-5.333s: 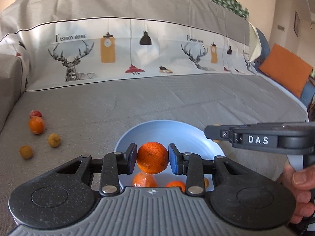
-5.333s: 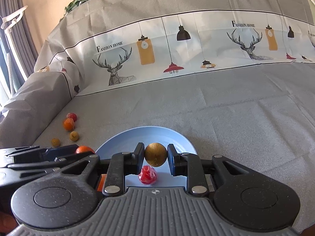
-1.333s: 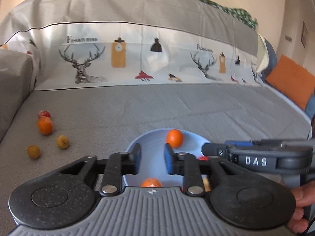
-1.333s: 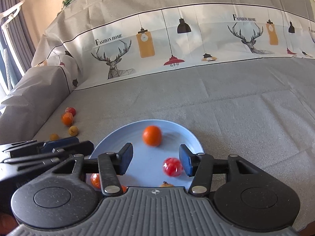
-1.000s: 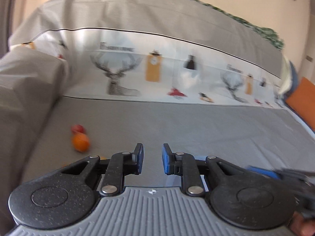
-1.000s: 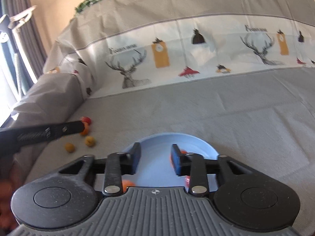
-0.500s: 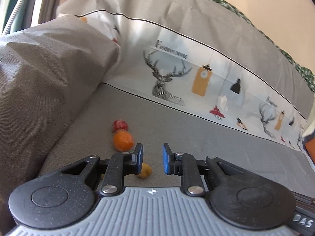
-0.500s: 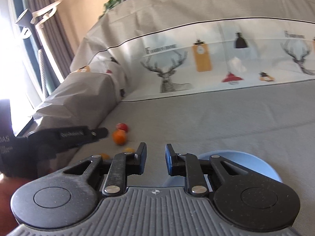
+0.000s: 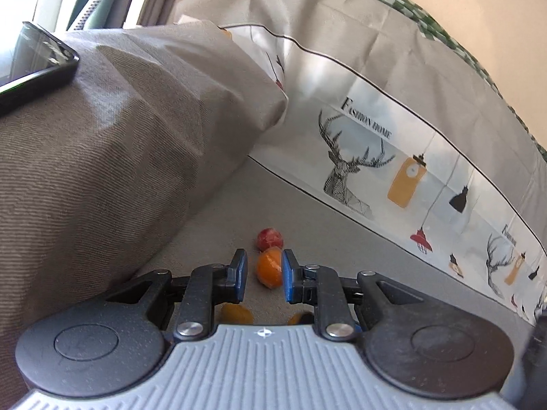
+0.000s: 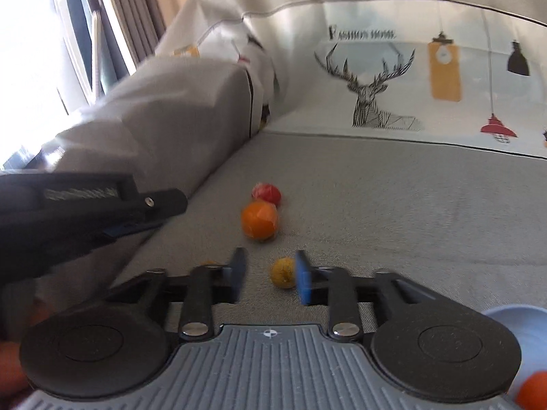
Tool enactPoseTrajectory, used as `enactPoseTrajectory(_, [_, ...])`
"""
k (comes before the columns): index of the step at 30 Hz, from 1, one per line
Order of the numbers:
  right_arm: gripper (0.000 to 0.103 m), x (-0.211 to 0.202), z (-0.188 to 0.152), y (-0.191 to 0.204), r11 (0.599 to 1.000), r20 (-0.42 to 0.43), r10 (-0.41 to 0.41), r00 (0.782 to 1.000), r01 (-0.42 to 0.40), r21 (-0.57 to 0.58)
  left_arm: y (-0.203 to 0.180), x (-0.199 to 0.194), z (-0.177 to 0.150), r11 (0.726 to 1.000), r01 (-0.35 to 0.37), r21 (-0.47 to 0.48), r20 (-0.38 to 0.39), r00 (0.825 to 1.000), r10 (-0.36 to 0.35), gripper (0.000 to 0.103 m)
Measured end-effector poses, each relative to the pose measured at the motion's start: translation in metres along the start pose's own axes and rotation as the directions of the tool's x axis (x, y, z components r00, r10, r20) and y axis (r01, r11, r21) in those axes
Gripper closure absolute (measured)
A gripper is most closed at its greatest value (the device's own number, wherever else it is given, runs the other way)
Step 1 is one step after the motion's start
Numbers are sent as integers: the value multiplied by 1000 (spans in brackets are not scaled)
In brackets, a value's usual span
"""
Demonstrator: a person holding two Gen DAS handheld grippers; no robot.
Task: Organize fruits
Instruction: 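Grasp the wrapped orange with the left tool while the right tool grasps a yellow fruit, then carry the wrapped orange and yellow fruit over the plate with both tools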
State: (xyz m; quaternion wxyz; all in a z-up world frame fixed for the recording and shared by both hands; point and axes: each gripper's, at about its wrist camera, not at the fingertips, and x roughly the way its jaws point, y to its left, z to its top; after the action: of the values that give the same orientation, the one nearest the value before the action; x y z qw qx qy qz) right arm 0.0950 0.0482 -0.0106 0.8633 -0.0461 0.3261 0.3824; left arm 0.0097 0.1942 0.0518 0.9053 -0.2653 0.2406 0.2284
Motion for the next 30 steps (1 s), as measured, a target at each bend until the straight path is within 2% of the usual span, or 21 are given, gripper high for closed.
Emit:
enactPoseTrajectory(1, [53, 7, 0, 0, 1000, -8, -6, 1000, 6, -6, -1, 1, 0, 1000, 5, 7, -5, 1000, -5, 81])
enactPoseTrajectory(5, [55, 34, -4, -2, 999, -75, -29, 997, 27, -26, -3, 10, -2, 1000, 22, 18, -33, 999, -22, 78])
enactPoseTrajectory(6, [61, 37, -6, -4, 999, -92, -30, 995, 28, -21, -3, 14, -2, 1000, 20, 18, -39, 999, -20, 78])
enactPoseTrajectory(7, [76, 39, -7, -6, 999, -102, -39, 994, 38, -9, -3, 17, -2, 1000, 19, 17, -45, 999, -19, 78])
enactPoseTrajectory(11, [76, 27, 1, -10, 997, -81, -72, 994, 74, 30, -2, 33, -3, 1000, 20, 5, -82, 996, -19, 73])
enactPoseTrajectory(16, [76, 2, 25, -36, 971, -43, -151, 988, 156, 179, -11, 51, -6, 998, 10, 56, -107, 994, -4, 45])
enactPoseTrajectory(18, [76, -5, 30, -52, 947, -44, -160, 986, 166, 273, -17, 59, -7, 997, -7, 76, -115, 993, 15, 28])
enactPoseTrajectory(20, [76, -10, 33, -62, 929, -44, -177, 983, 181, 324, -23, 71, -7, 996, -26, 86, -136, 990, 38, 21])
enactPoseTrajectory(23, [76, -15, 38, -66, 922, -18, -187, 982, 181, 343, -30, 88, -6, 991, -71, 110, -150, 985, 87, 21])
enactPoseTrajectory(28, [76, -18, 39, -70, 915, -15, -204, 979, 196, 353, -41, 117, -7, 979, -101, 178, -146, 981, 128, 22])
enactPoseTrajectory(29, [76, -18, 38, -72, 912, -18, -208, 978, 200, 357, -42, 121, -8, 975, -104, 195, -147, 980, 134, 27])
enactPoseTrajectory(30, [76, -19, 37, -74, 910, -20, -213, 977, 205, 360, -43, 123, -10, 970, -112, 217, -144, 979, 145, 37])
